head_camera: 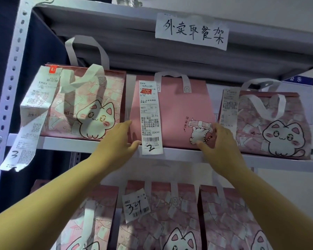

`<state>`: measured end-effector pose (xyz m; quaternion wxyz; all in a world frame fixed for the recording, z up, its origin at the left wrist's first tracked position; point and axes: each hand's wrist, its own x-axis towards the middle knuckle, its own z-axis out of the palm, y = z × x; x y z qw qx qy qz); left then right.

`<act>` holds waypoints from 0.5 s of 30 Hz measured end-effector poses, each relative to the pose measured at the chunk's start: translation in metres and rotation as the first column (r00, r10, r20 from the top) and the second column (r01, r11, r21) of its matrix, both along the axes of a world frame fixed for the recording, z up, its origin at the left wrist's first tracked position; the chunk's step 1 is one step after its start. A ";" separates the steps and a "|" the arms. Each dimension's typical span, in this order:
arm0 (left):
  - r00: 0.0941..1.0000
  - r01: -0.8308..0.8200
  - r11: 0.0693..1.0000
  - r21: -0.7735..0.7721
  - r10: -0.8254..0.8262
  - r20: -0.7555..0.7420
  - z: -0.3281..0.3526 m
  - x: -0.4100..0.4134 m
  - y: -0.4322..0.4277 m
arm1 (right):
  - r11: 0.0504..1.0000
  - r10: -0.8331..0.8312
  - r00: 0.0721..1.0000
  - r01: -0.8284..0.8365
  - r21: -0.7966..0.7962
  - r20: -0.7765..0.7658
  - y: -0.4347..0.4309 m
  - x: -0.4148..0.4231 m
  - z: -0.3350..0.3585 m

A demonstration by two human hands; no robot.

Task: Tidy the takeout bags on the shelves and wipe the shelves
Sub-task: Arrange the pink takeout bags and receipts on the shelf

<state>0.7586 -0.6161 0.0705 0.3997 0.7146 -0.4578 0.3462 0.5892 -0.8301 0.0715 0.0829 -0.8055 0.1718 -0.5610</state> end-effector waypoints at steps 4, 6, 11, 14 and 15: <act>0.996 -0.045 0.997 -0.059 0.049 0.069 0.001 -0.005 0.003 | 1.000 -0.004 0.997 0.005 -0.018 0.077 0.000 -0.003 0.001; 0.989 -0.032 0.994 -0.104 0.046 0.138 0.003 -0.011 0.006 | 0.998 0.004 0.989 0.005 -0.064 0.145 0.001 -0.007 0.000; 0.959 0.075 0.994 -0.085 -0.048 0.281 0.015 -0.034 0.002 | 0.977 -0.015 0.966 0.069 -0.200 0.259 0.004 -0.022 -0.004; 0.930 0.149 0.988 -0.047 -0.124 0.346 0.021 -0.050 -0.008 | 0.976 -0.035 0.961 0.092 -0.199 0.274 -0.002 -0.035 -0.006; 0.922 0.175 0.984 -0.041 -0.150 0.358 0.022 -0.054 -0.012 | 0.977 -0.045 0.961 0.100 -0.189 0.273 -0.006 -0.040 -0.007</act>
